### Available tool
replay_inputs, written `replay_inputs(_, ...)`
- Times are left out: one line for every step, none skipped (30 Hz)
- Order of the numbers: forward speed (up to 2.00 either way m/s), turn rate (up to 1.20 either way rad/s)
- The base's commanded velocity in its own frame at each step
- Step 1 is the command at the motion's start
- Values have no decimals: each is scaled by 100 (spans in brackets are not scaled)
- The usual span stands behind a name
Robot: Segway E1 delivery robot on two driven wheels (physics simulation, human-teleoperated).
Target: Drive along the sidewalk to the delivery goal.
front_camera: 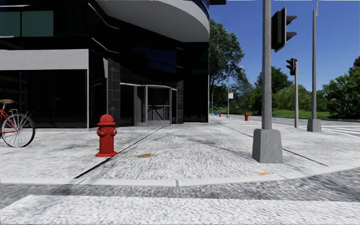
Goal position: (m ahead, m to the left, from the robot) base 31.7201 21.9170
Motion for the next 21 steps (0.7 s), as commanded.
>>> replay_inputs(200, 0)
replay_inputs(200, 0)
replay_inputs(200, 0)
replay_inputs(200, 0)
replay_inputs(200, 0)
replay_inputs(200, 0)
replay_inputs(200, 0)
replay_inputs(200, 0)
replay_inputs(200, 0)
replay_inputs(200, 0)
replay_inputs(198, 0)
replay_inputs(179, 0)
replay_inputs(157, 0)
replay_inputs(142, 0)
replay_inputs(142, 0)
replay_inputs(139, 0)
replay_inputs(138, 0)
replay_inputs(138, 0)
replay_inputs(138, 0)
replay_inputs(138, 0)
replay_inputs(138, 0)
